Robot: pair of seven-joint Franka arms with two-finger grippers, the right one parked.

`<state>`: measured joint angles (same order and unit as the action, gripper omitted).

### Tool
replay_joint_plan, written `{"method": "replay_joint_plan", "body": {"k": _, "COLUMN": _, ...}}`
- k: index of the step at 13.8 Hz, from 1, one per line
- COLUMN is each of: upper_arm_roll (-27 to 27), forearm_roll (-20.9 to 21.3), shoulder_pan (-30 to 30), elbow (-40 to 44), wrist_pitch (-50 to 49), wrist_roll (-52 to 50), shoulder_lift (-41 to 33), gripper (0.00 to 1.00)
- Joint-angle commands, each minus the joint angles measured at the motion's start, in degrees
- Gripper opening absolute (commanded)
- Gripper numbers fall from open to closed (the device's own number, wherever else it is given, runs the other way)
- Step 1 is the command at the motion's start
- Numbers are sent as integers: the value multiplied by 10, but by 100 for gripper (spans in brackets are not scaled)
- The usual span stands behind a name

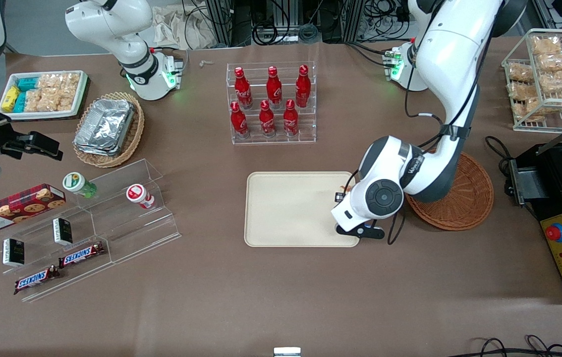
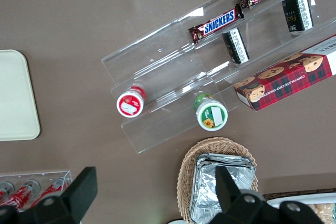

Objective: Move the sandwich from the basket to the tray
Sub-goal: 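Lower the sandwich onto the tray and open the left gripper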

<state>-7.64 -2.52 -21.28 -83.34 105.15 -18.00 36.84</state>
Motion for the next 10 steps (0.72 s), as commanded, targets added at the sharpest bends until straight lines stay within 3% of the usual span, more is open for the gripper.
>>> {"method": "replay_joint_plan", "body": {"k": 1, "upper_arm_roll": -7, "forearm_roll": 2, "shoulder_pan": -3, "elbow": 18, "wrist_pitch": 13, "wrist_roll": 15, "shoulder_lift": 30, "gripper": 0}}
{"method": "replay_joint_plan", "body": {"k": 4, "upper_arm_roll": -11, "forearm_roll": 2, "shoulder_pan": -3, "elbow": 17, "wrist_pitch": 19, "wrist_roll": 14, "shoulder_lift": 47, "gripper": 0}}
{"method": "replay_joint_plan", "body": {"k": 5, "upper_arm_roll": -11, "forearm_roll": 1, "shoulder_pan": -3, "elbow": 17, "wrist_pitch": 19, "wrist_roll": 14, "shoulder_lift": 53, "gripper": 5}}
{"method": "replay_joint_plan", "body": {"k": 6, "upper_arm_roll": -11, "forearm_roll": 1, "shoulder_pan": -3, "elbow": 17, "wrist_pitch": 22, "wrist_roll": 13, "shoulder_lift": 54, "gripper": 25}}
{"method": "replay_joint_plan", "body": {"k": 7, "upper_arm_roll": -11, "forearm_roll": 1, "shoulder_pan": -3, "elbow": 17, "wrist_pitch": 26, "wrist_roll": 8, "shoulder_lift": 54, "gripper": 69}}
{"method": "replay_joint_plan", "body": {"k": 8, "upper_arm_roll": -11, "forearm_roll": 2, "shoulder_pan": -3, "elbow": 17, "wrist_pitch": 26, "wrist_roll": 5, "shoulder_lift": 53, "gripper": 100}}
{"method": "replay_joint_plan", "body": {"k": 10, "upper_arm_roll": -11, "forearm_roll": -2, "shoulder_pan": -2, "elbow": 17, "wrist_pitch": 23, "wrist_roll": 2, "shoulder_lift": 48, "gripper": 100}}
